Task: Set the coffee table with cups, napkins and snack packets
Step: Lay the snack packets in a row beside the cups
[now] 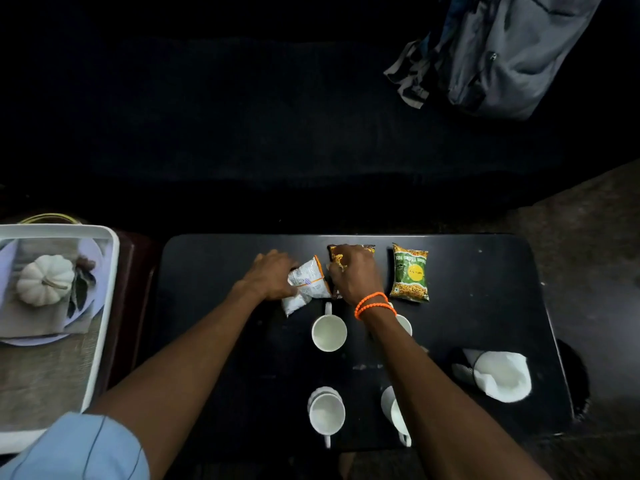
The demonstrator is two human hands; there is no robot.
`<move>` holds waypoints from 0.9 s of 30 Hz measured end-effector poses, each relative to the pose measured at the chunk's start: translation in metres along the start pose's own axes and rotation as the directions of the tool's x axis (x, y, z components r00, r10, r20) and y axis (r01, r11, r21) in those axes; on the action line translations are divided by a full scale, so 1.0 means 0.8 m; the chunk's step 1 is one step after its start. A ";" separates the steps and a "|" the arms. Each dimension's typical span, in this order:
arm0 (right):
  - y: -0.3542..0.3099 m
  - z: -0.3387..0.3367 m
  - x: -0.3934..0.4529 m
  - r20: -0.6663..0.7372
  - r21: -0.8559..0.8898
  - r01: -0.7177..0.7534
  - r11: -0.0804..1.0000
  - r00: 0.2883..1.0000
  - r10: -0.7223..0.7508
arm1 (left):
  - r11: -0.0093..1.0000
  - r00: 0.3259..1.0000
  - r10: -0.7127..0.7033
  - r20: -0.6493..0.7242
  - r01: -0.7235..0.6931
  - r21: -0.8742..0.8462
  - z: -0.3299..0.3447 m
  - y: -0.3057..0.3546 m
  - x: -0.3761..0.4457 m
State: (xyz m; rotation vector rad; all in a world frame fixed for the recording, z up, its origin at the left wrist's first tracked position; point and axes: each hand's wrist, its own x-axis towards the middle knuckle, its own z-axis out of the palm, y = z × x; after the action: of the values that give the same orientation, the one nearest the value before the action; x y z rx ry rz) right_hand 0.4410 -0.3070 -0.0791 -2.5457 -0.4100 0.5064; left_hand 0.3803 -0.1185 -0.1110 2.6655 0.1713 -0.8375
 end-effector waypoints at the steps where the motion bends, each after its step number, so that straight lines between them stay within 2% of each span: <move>1: -0.004 0.002 -0.001 -0.001 0.013 -0.004 1.000 1.000 0.004 | 1.000 1.000 -0.017 -0.004 0.017 -0.014 -0.001 -0.003 -0.001; 5: -0.013 0.010 -0.004 0.005 0.032 -0.081 0.996 0.997 0.081 | 0.994 0.996 -0.068 -0.050 0.063 -0.087 -0.006 -0.014 -0.010; 8: -0.019 0.012 -0.007 0.019 0.144 -0.187 0.972 0.982 0.186 | 0.976 0.985 -0.105 -0.138 0.075 -0.206 -0.013 -0.020 -0.023; 10: -0.025 0.014 -0.006 0.080 0.268 -0.287 0.920 0.958 0.275 | 0.941 0.964 -0.131 -0.233 0.046 -0.337 -0.017 -0.023 -0.031; 11: -0.029 0.016 -0.005 0.154 0.371 -0.371 0.851 0.929 0.337 | 0.922 0.949 -0.132 -0.286 0.012 -0.386 -0.019 -0.024 -0.035; 13: -0.041 0.018 -0.006 0.386 0.586 -0.569 0.576 0.822 0.419 | 0.910 0.902 -0.088 -0.423 -0.101 -0.403 -0.018 -0.017 -0.045; 14: -0.044 0.018 -0.006 0.491 0.634 -0.642 0.432 0.765 0.417 | 0.917 0.871 -0.043 -0.489 -0.160 -0.365 -0.017 -0.011 -0.050; 15: -0.045 0.019 -0.004 0.568 0.648 -0.684 0.335 0.727 0.387 | 0.930 0.846 0.011 -0.533 -0.205 -0.306 -0.015 -0.004 -0.053; 17: -0.041 0.021 0.000 0.623 0.671 -0.693 0.265 0.720 0.307 | 0.951 0.827 0.102 -0.553 -0.244 -0.190 -0.012 0.005 -0.055; 19: -0.045 0.029 0.002 0.565 0.721 -0.626 0.297 0.779 0.271 | 0.963 0.829 0.113 -0.547 -0.228 -0.146 -0.009 -0.004 -0.062; 22: -0.036 0.037 0.012 0.449 0.739 -0.533 0.411 0.845 0.289 | 0.956 0.856 0.016 -0.517 -0.165 -0.244 0.006 -0.018 -0.060; 24: -0.033 0.044 0.017 0.432 0.646 -0.524 0.555 0.851 0.299 | 0.919 0.864 -0.101 -0.493 -0.108 -0.378 0.016 -0.024 -0.059; 27: -0.034 0.058 0.020 0.411 0.373 -0.463 0.804 0.859 0.305 | 0.805 0.875 -0.276 -0.398 -0.016 -0.594 0.022 -0.026 -0.053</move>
State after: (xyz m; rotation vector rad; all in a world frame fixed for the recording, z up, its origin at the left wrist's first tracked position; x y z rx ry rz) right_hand 0.4299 -0.2588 -0.1062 -2.0680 0.1341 1.0629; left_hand 0.3316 -0.1057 -0.1065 2.2116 0.6365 -0.0995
